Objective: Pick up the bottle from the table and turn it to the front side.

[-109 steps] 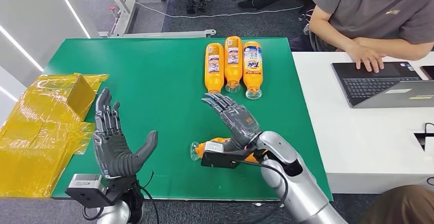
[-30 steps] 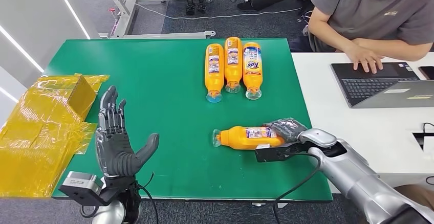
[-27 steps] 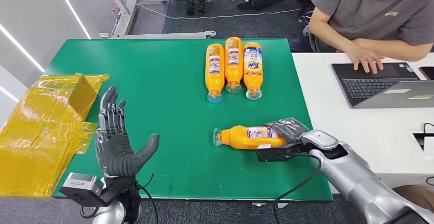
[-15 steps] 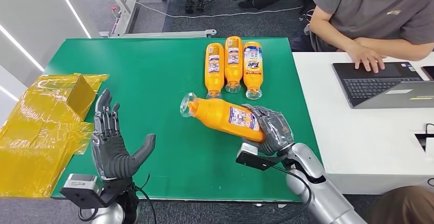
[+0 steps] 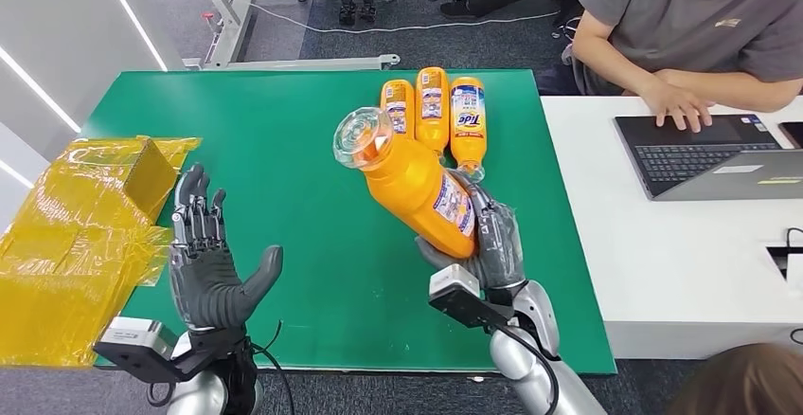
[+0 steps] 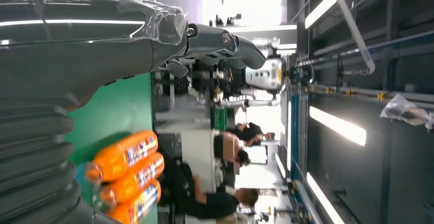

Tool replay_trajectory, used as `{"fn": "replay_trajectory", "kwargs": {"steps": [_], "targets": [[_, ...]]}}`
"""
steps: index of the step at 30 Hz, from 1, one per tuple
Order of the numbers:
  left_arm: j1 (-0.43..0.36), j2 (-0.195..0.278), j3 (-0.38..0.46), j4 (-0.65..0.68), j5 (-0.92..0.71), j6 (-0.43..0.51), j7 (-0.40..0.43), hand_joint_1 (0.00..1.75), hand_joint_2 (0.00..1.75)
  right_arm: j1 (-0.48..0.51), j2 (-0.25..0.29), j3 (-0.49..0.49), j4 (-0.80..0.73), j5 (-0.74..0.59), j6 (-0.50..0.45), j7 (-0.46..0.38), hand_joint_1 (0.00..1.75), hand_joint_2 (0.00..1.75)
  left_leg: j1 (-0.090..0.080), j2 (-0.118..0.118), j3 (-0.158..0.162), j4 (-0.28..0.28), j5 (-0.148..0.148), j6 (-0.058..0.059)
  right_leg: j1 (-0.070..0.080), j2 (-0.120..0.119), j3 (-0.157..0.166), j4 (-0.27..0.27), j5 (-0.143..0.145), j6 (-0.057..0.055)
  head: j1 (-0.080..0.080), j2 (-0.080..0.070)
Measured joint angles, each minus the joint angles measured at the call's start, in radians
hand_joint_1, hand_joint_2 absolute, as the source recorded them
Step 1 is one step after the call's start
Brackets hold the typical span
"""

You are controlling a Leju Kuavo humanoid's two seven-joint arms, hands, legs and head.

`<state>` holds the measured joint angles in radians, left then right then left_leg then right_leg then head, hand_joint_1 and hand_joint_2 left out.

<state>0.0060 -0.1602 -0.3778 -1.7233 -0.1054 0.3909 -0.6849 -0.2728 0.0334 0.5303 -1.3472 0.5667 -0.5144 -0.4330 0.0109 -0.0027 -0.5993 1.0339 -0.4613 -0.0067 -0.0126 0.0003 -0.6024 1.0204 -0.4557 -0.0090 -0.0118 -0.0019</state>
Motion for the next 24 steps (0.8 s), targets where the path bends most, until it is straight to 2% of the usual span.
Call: {"fn": "replay_trajectory", "kwargs": {"steps": [9, 17, 24], "targets": [[-0.036, -0.002, -0.048, 0.015, 0.070, -0.114, 0.024, 0.00, 1.75, -0.038, 0.044, 0.037, 0.026, 0.020, 0.078, -0.016, 1.75, 1.75, 0.000, 0.000, 0.000, 0.000, 0.000, 0.000, 0.000, 0.000, 0.000, 0.000, 0.000, 0.000, 0.000, 0.000], [-0.062, -0.008, -0.066, 0.037, 0.074, -0.132, 0.027, 0.00, 1.75, -0.104, 0.051, 0.106, 0.079, 0.044, 0.228, -0.012, 1.75, 1.75, 0.000, 0.000, 0.000, 0.000, 0.000, 0.000, 0.000, 0.000, 0.000, 0.000, 0.000, 0.000, 0.000, 0.000], [-0.067, -0.009, -0.065, 0.049, 0.077, -0.141, 0.023, 0.00, 1.75, -0.163, 0.053, 0.163, 0.171, 0.037, 0.305, -0.017, 1.75, 1.75, 0.000, 0.000, 0.000, 0.000, 0.000, 0.000, 0.000, 0.000, 0.000, 0.000, 0.000, 0.000, 0.000, 0.000]]}}
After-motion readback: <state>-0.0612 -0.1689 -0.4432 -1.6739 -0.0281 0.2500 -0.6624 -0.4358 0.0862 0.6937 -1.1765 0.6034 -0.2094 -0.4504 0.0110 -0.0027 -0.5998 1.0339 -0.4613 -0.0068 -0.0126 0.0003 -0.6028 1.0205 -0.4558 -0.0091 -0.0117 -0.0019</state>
